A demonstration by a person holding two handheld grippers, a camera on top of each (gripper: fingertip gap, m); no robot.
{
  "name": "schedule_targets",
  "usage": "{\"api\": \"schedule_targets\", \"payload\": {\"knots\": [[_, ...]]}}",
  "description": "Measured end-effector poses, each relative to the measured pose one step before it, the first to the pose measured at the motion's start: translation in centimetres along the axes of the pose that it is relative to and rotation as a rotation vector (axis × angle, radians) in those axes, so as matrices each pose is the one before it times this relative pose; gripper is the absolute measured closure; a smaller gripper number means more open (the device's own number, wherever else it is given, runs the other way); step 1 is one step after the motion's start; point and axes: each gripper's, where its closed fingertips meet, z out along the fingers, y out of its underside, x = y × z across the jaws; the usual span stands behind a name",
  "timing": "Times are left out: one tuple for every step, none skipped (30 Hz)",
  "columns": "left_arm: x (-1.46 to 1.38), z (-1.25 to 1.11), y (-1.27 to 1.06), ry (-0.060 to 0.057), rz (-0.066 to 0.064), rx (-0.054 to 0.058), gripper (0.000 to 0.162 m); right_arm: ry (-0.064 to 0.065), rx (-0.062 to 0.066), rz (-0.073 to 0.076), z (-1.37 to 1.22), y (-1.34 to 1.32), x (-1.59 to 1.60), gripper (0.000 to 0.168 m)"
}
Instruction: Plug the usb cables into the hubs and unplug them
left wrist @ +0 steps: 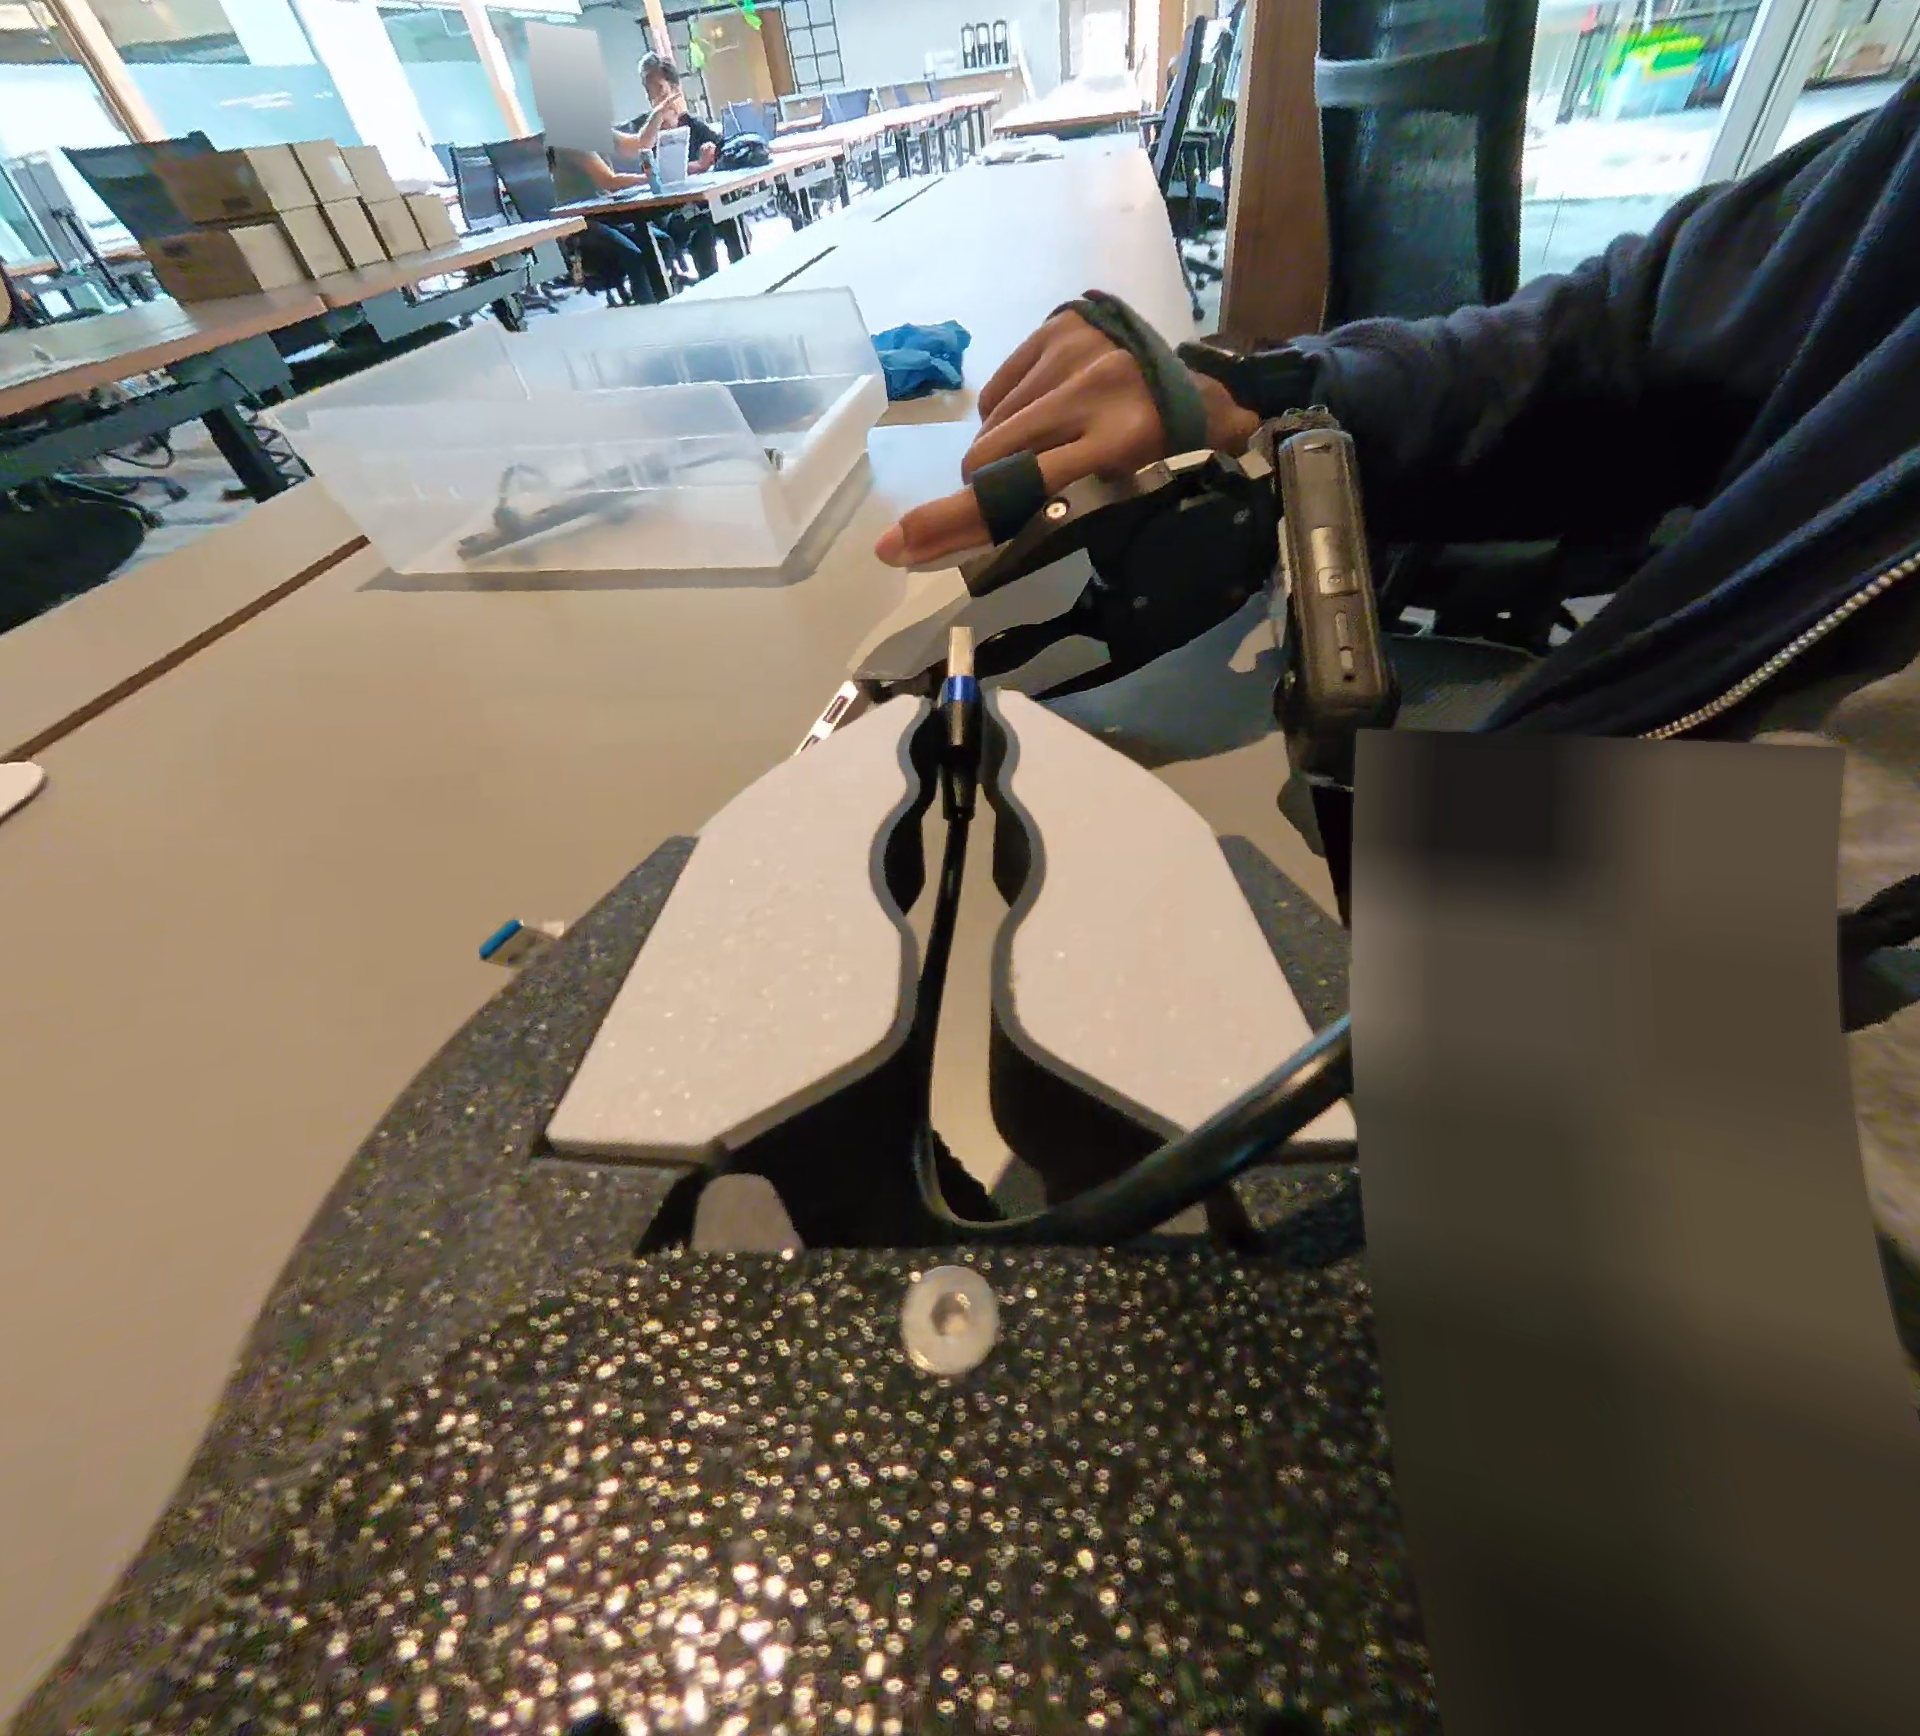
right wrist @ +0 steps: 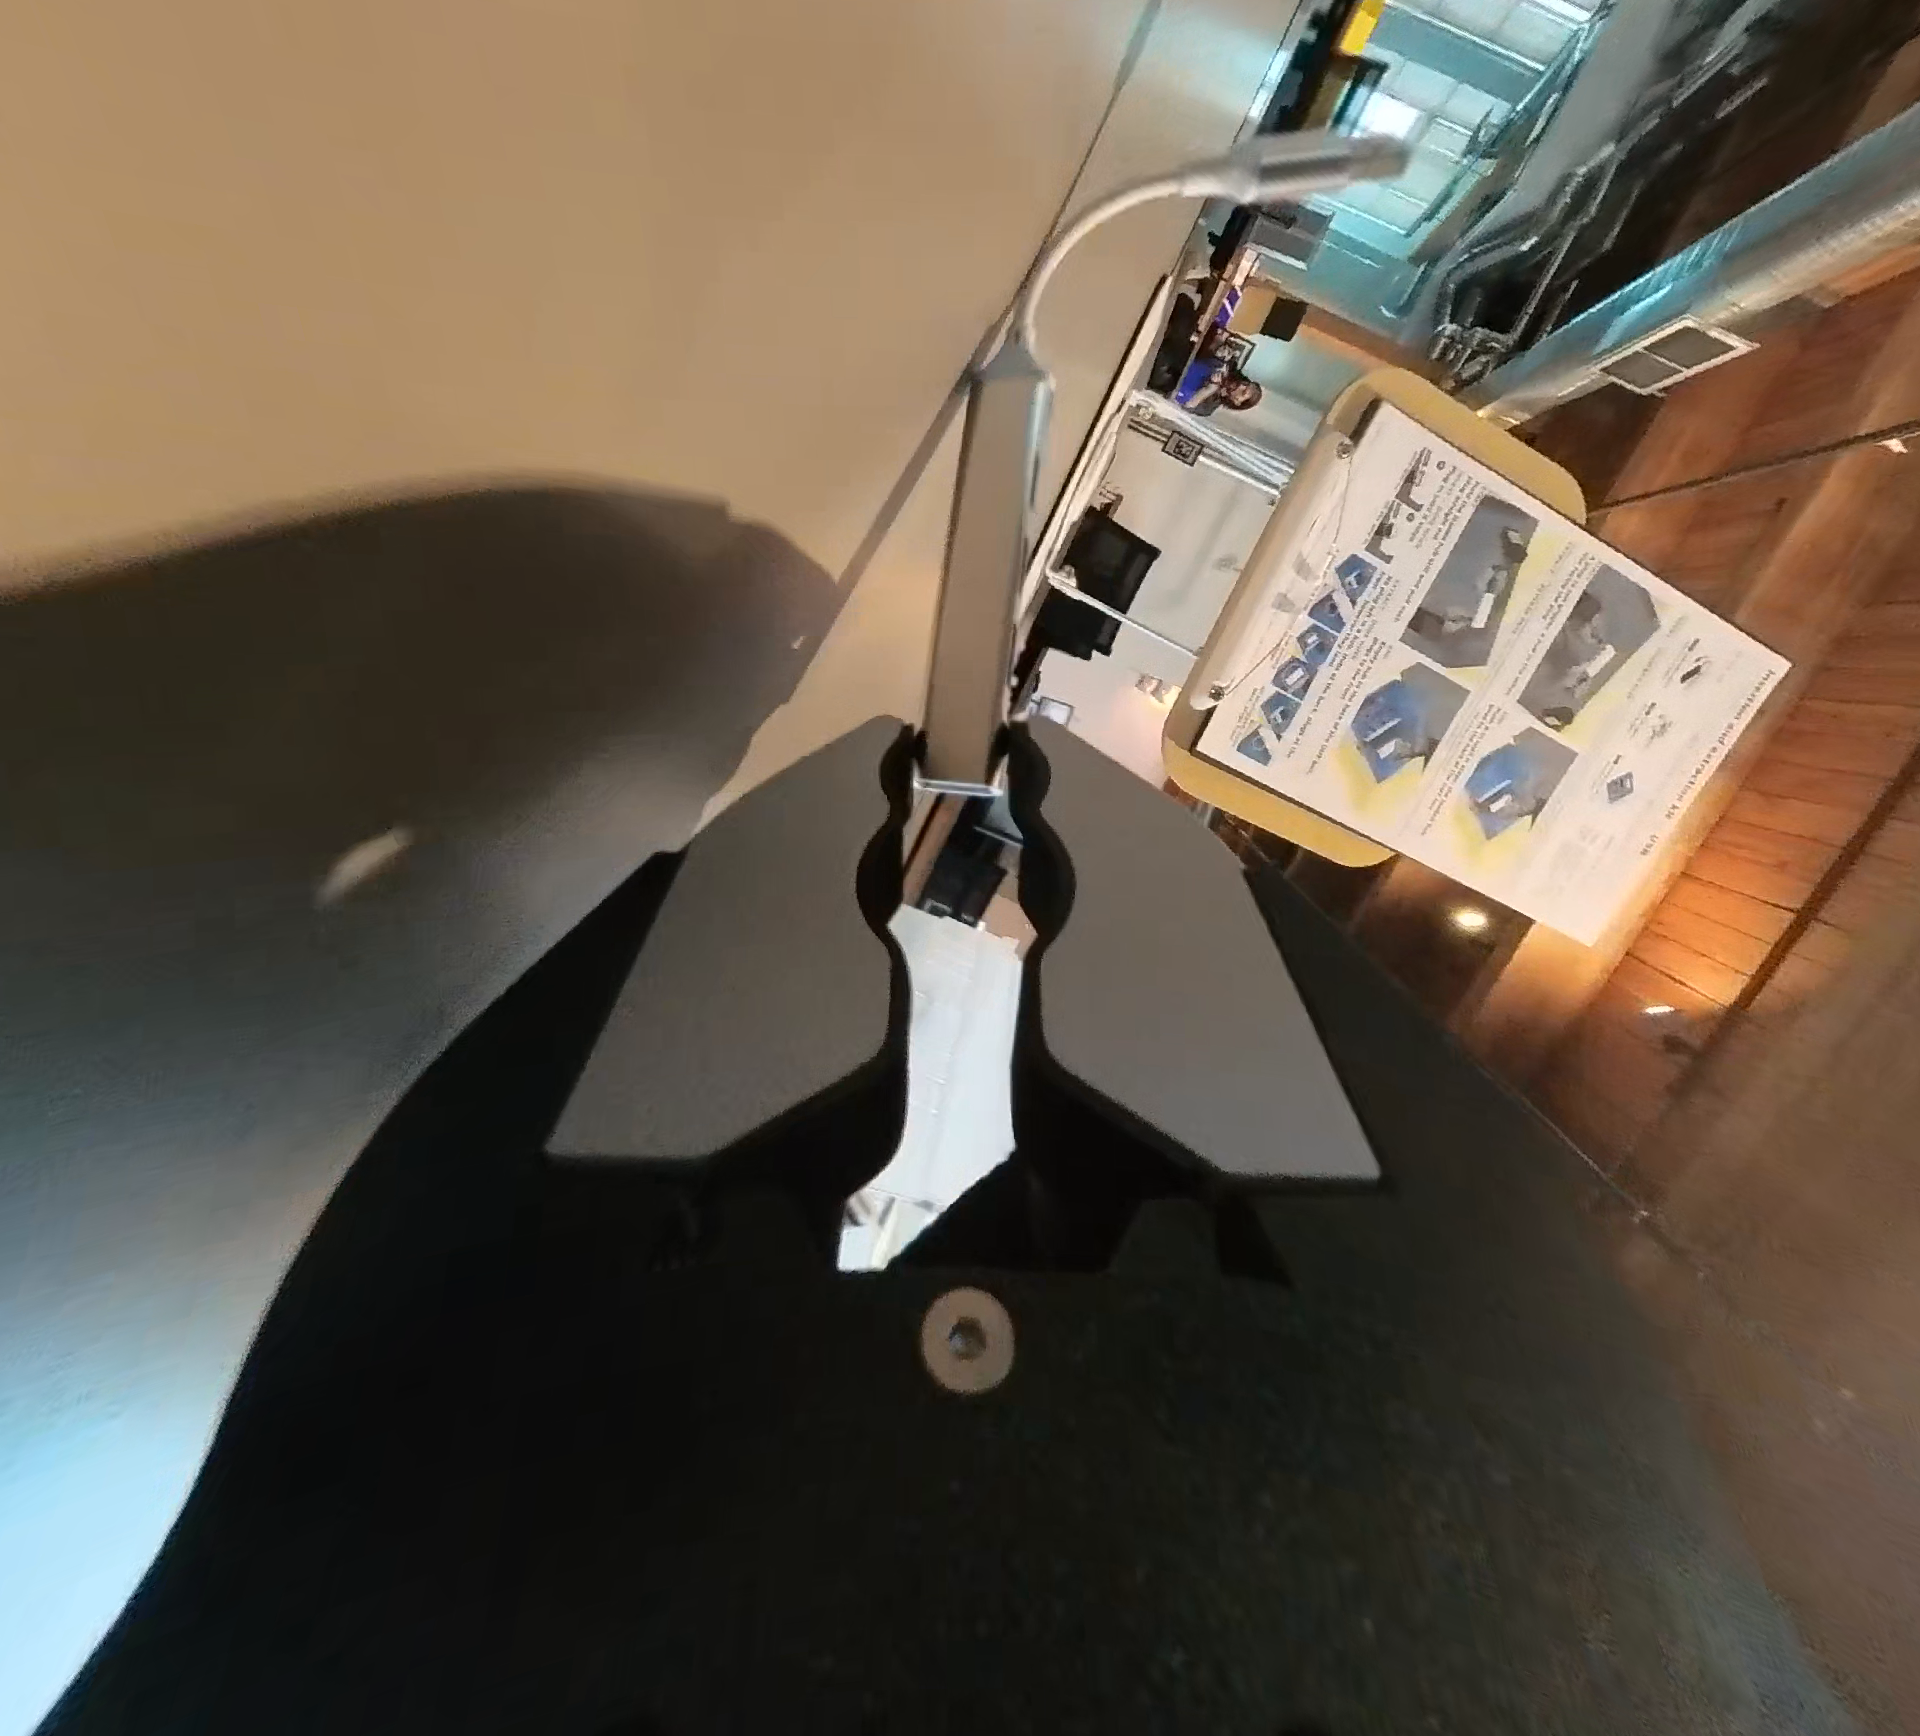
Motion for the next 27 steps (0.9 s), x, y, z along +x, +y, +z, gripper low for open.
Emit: {"api": "schedule_targets", "payload": {"knots": [[0.049, 0.012, 0.1, -0.003, -0.0061, 0.0063, 0.155, -0.0012, 0.0153, 0.0196, -0.218, -0.224, 0.092, 0.151], [-0.023, -0.033, 0.099, -0.0053, -0.0055, 0.0038, 0.155, -0.0094, 0.0284, 0.0293, -0.249, -0.352, 0.003, 0.152], [-0.031, -0.096, 0.047, -0.004, -0.0046, 0.0054, 0.155, -0.0107, 0.0381, 0.0312, -0.288, -0.43, -0.008, 0.152], [-0.057, -0.143, -0.019, -0.0042, -0.0046, 0.008, 0.155, -0.0003, 0.0373, 0.0266, -0.303, -0.381, 0.102, 0.152], [-0.023, -0.189, -0.093, -0.0008, -0.0046, 0.0094, 0.155, 0.0069, 0.0263, 0.0203, -0.248, -0.212, 0.189, 0.152], [0.022, -0.225, -0.14, 0.0028, -0.005, 0.0117, 0.155, 0.0069, 0.0165, 0.0144, -0.183, -0.057, 0.165, 0.152], [0.035, -0.227, -0.152, 0.004, -0.0047, 0.0116, 0.155, -0.0009, 0.0155, 0.0115, -0.127, -0.02, 0.05, 0.152], [0.027, -0.2, -0.087, 0.0029, -0.0036, 0.0074, 0.155, -0.0171, 0.026, 0.02, -0.129, -0.126, -0.163, 0.152], [-0.013, -0.182, -0.022, 0.0002, -0.0023, 0.0028, 0.155, -0.026, 0.0449, 0.0368, -0.166, -0.376, -0.227, 0.152], [-0.048, -0.156, 0.045, -0.0033, -0.0011, -0.0004, 0.155, -0.0293, 0.0608, 0.0529, -0.208, -0.57, -0.196, 0.152], [-0.035, -0.142, 0.029, -0.0044, 0.0002, -0.0002, 0.155, -0.0345, 0.0649, 0.0602, -0.226, -0.619, -0.204, 0.152], [0.02, -0.15, 0.004, -0.001, -0.0011, 0.0018, 0.155, -0.0404, 0.0605, 0.0568, -0.207, -0.556, -0.253, 0.152], [0.05, -0.165, -0.05, -0.0004, -0.0023, 0.0053, 0.155, -0.0418, 0.0573, 0.0518, -0.211, -0.494, -0.227, 0.152], [0.073, -0.18, -0.108, 0.0009, -0.0034, 0.0083, 0.155, -0.0485, 0.0561, 0.059, -0.197, -0.442, -0.236, 0.152], [0.078, -0.195, -0.11, 0.0025, -0.0058, 0.0093, 0.155, -0.059, 0.0565, 0.0729, -0.224, -0.384, -0.245, 0.152], [0.046, -0.174, -0.093, 0.0007, -0.0067, 0.0086, 0.155, -0.0667, 0.0609, 0.0782, -0.305, -0.39, -0.235, 0.154], [-0.002, -0.145, -0.043, -0.001, -0.0058, 0.0061, 0.155, -0.064, 0.0607, 0.0762, -0.369, -0.325, -0.112, 0.16], [-0.037, -0.125, 0.016, -0.0029, -0.0042, 0.0037, 0.155, -0.0525, 0.0488, 0.0729, -0.341, -0.113, 0.104, 0.162], [-0.041, -0.083, 0.054, -0.0019, -0.0033, 0.0022, 0.155, -0.0449, 0.0264, 0.0685, -0.254, 0.251, 0.23, 0.163], [-0.042, -0.045, 0.086, -0.0016, -0.0032, 0.0012, 0.155, -0.0235, 0.0056, 0.0512, -0.161, 0.526, 0.46, 0.168], [-0.039, -0.033, 0.104, -0.001, -0.003, -0.0001, 0.155, -0.0067, -0.0116, 0.0329, -0.054, 0.741, 0.549, 0.168], [-0.037, -0.014, 0.104, -0.001, -0.0029, 0.0006, 0.155, -0.0089, -0.0302, 0.0257, 0.094, 0.912, 0.379, 0.168], [-0.045, -0.031, 0.076, -0.0009, -0.0025, 0.002, 0.155, -0.0032, -0.0456, 0.0154, 0.228, 1.002, 0.322, 0.168], [-0.041, -0.034, 0.081, -0.0002, -0.0028, 0.0024, 0.155, 0.013, -0.0478, -0.0005, 0.326, 0.891, 0.374, 0.168], [-0.062, -0.02, 0.071, 0.0004, -0.0035, 0.0024, 0.155, 0.0162, -0.043, -0.0097, 0.354, 0.717, 0.286, 0.168], [-0.077, -0.025, 0.084, 0.0005, -0.0032, 0.0014, 0.155, 0.0227, -0.0305, -0.0071, 0.263, 0.392, 0.32, 0.168], [-0.088, -0.027, 0.062, -0.0009, -0.0025, 0.0015, 0.155, 0.0313, -0.0138, 0.0004, 0.045, 0.067, 0.455, 0.168]]}}
